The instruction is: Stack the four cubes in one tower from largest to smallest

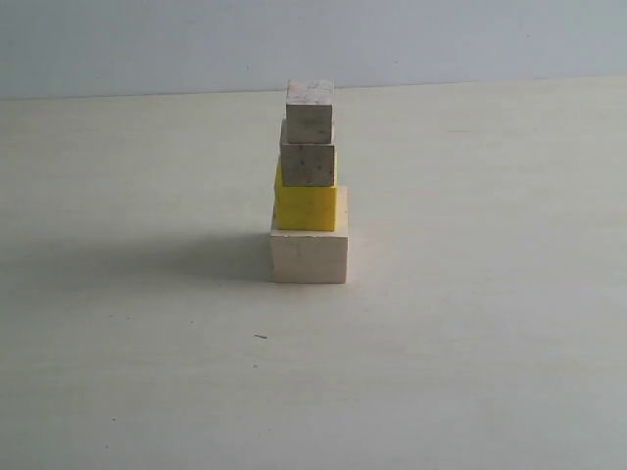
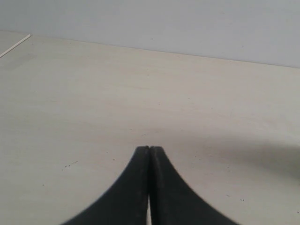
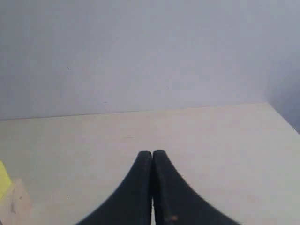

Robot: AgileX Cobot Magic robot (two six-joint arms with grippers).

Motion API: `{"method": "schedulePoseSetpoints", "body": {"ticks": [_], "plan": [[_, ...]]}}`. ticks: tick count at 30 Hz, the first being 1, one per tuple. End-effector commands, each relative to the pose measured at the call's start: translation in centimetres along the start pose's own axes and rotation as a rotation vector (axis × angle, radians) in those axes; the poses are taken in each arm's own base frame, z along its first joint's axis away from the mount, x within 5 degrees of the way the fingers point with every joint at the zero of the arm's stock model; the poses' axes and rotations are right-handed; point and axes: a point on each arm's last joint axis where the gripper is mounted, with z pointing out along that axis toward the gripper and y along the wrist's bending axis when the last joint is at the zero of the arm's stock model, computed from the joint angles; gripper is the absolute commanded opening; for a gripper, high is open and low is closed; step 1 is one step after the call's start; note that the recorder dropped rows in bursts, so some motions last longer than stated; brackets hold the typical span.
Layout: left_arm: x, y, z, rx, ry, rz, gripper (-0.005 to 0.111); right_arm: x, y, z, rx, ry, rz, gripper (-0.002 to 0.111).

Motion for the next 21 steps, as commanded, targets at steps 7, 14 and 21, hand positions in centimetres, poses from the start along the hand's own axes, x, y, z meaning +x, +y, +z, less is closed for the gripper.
{"method": "schedulePoseSetpoints", "body": {"ticks": [7, 14, 21], "plan": [[-0.1, 0.0, 0.0, 0.005, -0.014, 0.002, 0.0, 7.8, -0.2, 3.6, -0.006, -0.066, 0.001, 0.0], [-0.1, 0.0, 0.0, 0.005, -0.014, 0.002, 0.0, 11.8, -0.3, 4.0, -0.008, -0.098, 0.006, 0.0], [-0.1, 0.0, 0.0, 0.005, -0.014, 0.002, 0.0, 12.7, -0.3, 4.1, -0.009, -0.023, 0.012, 0.0]]}}
